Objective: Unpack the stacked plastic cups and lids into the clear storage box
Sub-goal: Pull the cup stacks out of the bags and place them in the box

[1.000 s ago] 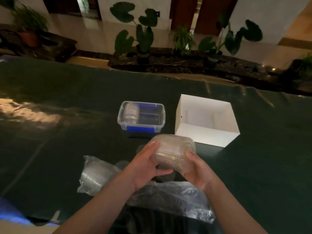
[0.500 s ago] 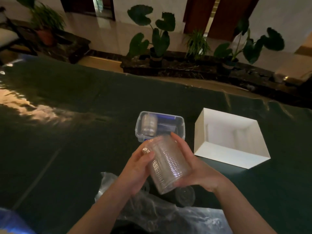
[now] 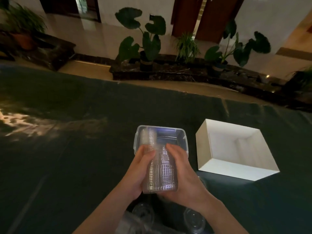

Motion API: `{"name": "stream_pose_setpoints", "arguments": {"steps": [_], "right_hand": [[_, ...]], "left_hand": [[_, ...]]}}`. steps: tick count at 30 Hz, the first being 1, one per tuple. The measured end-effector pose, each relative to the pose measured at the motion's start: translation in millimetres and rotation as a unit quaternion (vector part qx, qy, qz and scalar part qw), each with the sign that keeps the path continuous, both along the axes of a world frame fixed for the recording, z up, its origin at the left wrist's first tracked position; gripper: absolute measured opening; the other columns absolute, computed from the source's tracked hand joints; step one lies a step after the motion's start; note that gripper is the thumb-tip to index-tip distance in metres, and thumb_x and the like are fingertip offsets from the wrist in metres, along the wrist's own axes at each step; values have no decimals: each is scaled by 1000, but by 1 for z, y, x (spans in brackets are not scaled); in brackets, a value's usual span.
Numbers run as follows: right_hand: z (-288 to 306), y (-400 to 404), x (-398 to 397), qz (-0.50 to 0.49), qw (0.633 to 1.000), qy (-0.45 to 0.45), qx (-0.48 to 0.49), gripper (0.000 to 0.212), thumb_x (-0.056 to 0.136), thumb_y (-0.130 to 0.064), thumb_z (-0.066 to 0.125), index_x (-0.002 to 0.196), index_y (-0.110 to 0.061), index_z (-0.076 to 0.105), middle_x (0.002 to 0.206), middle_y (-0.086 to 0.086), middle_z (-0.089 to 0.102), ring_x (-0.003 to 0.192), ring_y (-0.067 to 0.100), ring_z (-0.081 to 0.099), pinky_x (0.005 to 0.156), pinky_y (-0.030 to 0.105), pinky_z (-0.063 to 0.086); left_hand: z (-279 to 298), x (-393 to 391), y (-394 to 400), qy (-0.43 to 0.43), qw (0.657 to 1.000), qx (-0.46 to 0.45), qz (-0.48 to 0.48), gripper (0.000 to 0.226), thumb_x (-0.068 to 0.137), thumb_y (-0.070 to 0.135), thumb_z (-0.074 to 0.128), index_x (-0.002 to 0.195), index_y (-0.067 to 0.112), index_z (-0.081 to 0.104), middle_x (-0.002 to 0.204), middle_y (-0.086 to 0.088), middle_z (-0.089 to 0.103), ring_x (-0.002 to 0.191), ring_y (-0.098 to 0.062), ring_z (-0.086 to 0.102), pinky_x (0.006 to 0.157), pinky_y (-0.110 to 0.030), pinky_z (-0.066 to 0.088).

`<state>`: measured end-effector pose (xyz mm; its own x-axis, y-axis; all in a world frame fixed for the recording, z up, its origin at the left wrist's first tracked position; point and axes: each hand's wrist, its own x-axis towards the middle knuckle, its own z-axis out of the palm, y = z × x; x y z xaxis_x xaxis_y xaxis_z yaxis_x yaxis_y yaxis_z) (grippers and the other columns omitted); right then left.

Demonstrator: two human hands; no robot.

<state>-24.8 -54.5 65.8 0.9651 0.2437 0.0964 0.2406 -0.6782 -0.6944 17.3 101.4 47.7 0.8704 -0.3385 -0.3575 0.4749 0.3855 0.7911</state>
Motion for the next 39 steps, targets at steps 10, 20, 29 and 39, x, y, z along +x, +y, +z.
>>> {"name": "stream_pose_setpoints", "arguments": {"steps": [10, 20, 29, 39], "right_hand": [[-60, -36, 69, -12, 998, 50, -21, 98, 59, -50, 86, 139, -45, 30, 137, -20, 30, 128, 1, 37, 106, 30, 45], [-128, -93, 186, 7, 979, 76, -187, 91, 65, -52, 80, 138, -42, 27, 138, -10, 25, 128, 10, 30, 105, 33, 41], [-188, -85, 207, 65, 983, 57, -165, 95, 63, -63, 74, 142, -44, 24, 140, -13, 29, 130, 11, 32, 105, 41, 40], [-198, -68, 184, -57, 951, 28, -303, 120, 61, -79, 67, 151, -37, 0, 162, 6, 4, 149, 32, 10, 116, 58, 14]], "left_hand": [[-42, 68, -43, 89, 971, 216, -48, 36, 91, 57, 48, 118, 35, 53, 123, -8, 61, 106, -24, 62, 93, -44, 51], [-111, 153, -17, -307, 641, 656, -254, 78, 87, 48, 61, 151, 32, 21, 161, 1, 15, 147, -21, 14, 118, -47, 19], [-165, 167, 4, -386, 568, 667, -288, 85, 77, 67, 60, 146, 51, 15, 162, 8, -10, 147, -18, -14, 116, -47, -4], [-174, 162, 8, -409, 550, 677, -267, 77, 80, 71, 49, 146, 50, 14, 163, 6, -7, 144, -15, -21, 115, -48, -3]]}}
